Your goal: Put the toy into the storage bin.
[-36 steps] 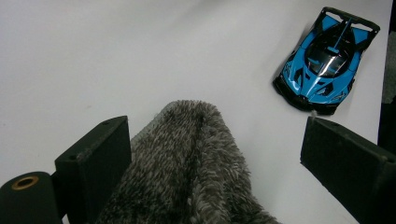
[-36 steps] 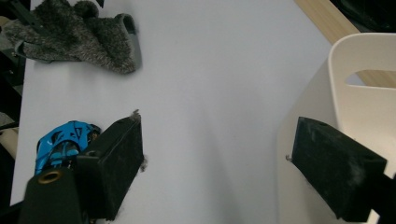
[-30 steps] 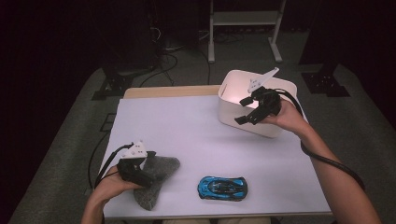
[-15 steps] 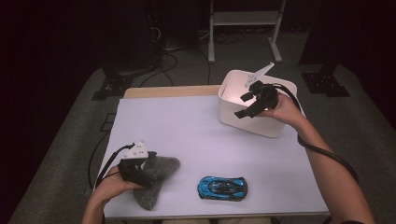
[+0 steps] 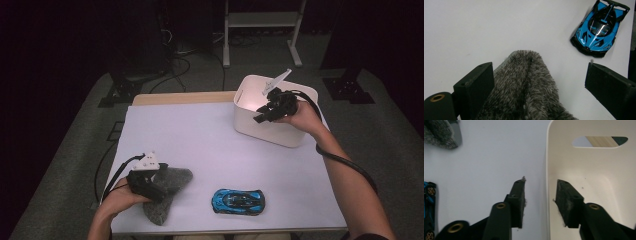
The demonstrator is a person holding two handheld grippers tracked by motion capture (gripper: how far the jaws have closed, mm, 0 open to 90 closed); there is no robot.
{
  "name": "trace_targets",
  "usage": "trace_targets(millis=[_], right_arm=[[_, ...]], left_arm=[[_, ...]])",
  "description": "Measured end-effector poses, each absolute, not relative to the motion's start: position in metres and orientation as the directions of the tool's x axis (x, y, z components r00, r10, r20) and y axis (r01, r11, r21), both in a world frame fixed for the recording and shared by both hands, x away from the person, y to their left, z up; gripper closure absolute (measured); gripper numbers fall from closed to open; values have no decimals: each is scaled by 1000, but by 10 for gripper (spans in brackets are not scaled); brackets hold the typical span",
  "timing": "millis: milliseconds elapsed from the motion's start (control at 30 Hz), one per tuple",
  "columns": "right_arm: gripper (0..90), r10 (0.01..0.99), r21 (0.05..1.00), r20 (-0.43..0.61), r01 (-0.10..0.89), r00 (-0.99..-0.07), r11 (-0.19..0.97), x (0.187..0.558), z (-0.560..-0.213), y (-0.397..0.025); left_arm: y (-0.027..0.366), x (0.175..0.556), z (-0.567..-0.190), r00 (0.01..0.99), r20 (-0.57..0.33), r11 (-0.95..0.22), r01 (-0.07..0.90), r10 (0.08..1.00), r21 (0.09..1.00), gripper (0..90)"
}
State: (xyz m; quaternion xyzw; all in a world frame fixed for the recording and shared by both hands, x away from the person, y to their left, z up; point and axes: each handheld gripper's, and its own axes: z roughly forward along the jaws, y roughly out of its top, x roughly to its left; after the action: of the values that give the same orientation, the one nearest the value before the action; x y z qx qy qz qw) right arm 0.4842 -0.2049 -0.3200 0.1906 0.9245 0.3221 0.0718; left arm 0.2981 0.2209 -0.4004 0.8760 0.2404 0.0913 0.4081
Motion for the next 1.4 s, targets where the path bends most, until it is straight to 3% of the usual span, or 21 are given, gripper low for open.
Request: trace_targets(millis=[100,333,800,1400], right_arm=[[728,392,605,-3,311,-920,734,486,-322,-203],[854,390,586,-12,310,-921,749,489,-321,-202],[865,335,578,-5,270,-942,770,482,-320,-199],[860,149,586,28,137,-988,799,448,-319,-151]], left_arm=[[222,298,-399,868,-34,-551,345,496,760,82],[223,298,-399,866,-39,-546,349,499,762,82],[222,298,-398,869,-43,-549,348,492,760,83],[221,298,-400,870,-55,-544,354,490,761,83]])
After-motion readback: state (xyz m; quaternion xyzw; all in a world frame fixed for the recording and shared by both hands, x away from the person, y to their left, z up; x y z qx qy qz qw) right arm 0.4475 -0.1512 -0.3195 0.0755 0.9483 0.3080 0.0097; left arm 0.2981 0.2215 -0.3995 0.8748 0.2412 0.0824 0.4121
